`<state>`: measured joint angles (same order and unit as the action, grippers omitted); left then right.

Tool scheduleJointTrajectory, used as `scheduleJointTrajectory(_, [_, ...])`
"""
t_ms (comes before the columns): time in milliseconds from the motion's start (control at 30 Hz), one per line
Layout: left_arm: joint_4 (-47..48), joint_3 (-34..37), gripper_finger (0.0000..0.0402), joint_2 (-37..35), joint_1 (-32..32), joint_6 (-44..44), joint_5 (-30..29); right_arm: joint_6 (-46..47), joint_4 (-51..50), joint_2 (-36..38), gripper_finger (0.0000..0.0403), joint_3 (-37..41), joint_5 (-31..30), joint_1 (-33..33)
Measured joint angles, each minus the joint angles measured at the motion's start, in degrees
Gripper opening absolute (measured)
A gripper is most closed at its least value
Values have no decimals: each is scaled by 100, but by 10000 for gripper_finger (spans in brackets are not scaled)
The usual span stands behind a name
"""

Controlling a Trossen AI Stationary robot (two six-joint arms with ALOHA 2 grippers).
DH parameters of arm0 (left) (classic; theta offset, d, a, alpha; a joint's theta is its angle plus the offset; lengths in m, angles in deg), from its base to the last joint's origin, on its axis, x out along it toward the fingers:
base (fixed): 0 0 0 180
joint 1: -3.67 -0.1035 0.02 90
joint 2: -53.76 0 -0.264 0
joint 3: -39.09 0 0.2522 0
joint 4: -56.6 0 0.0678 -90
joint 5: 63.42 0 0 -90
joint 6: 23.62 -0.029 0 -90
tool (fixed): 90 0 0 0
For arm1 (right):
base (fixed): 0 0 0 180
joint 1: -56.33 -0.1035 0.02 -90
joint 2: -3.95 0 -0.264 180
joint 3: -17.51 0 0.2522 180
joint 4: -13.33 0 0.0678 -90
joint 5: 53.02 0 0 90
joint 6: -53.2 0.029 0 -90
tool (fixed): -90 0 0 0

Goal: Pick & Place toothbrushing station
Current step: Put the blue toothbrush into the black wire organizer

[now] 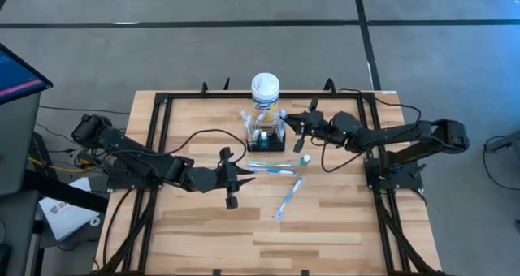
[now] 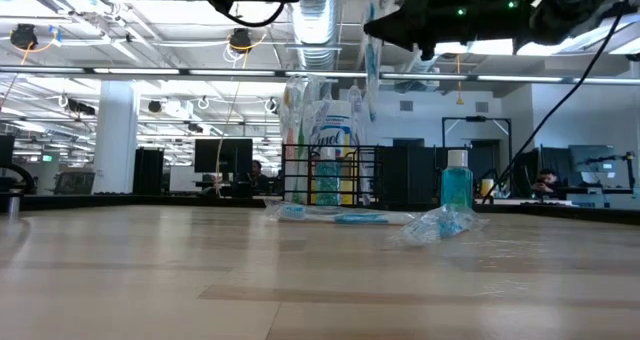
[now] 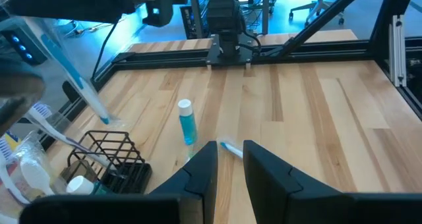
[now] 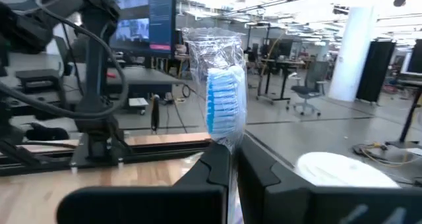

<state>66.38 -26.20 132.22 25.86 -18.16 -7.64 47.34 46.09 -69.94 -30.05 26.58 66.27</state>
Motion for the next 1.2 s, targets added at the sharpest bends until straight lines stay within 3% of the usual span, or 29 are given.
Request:
scheduleJointTrajectory(833, [-26, 0, 66, 2, 2, 127, -2, 140, 1105, -75, 0, 690, 304, 598])
scheduleJointTrajectory(1200, [-130, 98, 66, 2, 26, 128, -2, 237, 1924, -826, 0, 690, 309, 714])
